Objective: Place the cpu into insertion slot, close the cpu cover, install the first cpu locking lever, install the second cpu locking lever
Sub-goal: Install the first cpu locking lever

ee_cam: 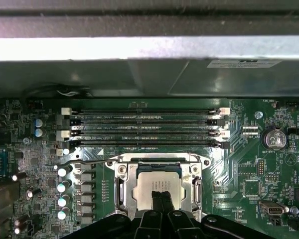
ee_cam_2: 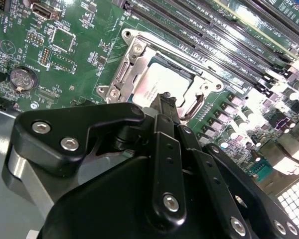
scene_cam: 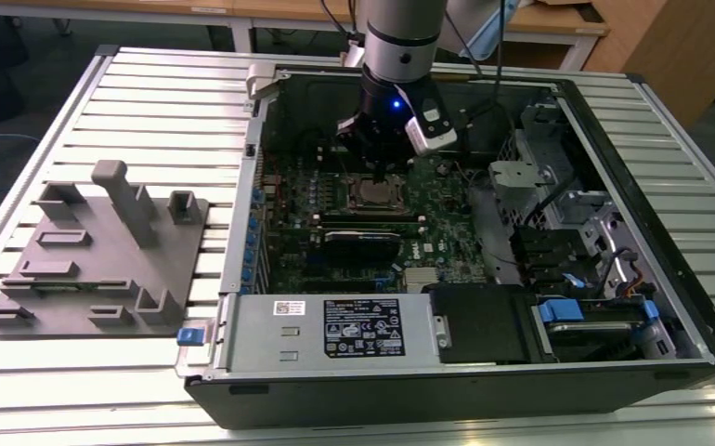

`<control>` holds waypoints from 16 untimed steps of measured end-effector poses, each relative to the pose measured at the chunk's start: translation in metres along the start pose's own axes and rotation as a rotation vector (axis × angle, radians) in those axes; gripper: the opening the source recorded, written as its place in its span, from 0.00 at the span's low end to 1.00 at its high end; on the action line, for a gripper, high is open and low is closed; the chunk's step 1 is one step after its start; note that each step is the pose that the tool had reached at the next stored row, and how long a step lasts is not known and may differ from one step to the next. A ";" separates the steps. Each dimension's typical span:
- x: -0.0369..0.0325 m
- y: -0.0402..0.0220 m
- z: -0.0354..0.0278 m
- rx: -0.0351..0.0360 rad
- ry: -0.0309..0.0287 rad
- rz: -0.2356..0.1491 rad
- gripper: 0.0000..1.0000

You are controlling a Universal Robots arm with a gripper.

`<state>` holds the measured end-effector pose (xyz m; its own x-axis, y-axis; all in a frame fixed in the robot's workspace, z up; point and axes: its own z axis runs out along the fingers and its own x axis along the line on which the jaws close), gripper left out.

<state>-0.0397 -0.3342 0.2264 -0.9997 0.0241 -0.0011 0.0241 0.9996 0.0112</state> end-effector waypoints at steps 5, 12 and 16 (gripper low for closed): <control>0.0000 0.0000 0.0000 -0.0029 0.0001 -0.001 0.10; 0.0000 0.0000 0.0000 -0.0069 0.0002 -0.002 0.10; 0.0000 0.0000 0.0000 -0.0092 0.0003 -0.003 0.10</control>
<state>-0.0397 -0.3342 0.2264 -0.9998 0.0213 -0.0009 0.0213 0.9996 0.0204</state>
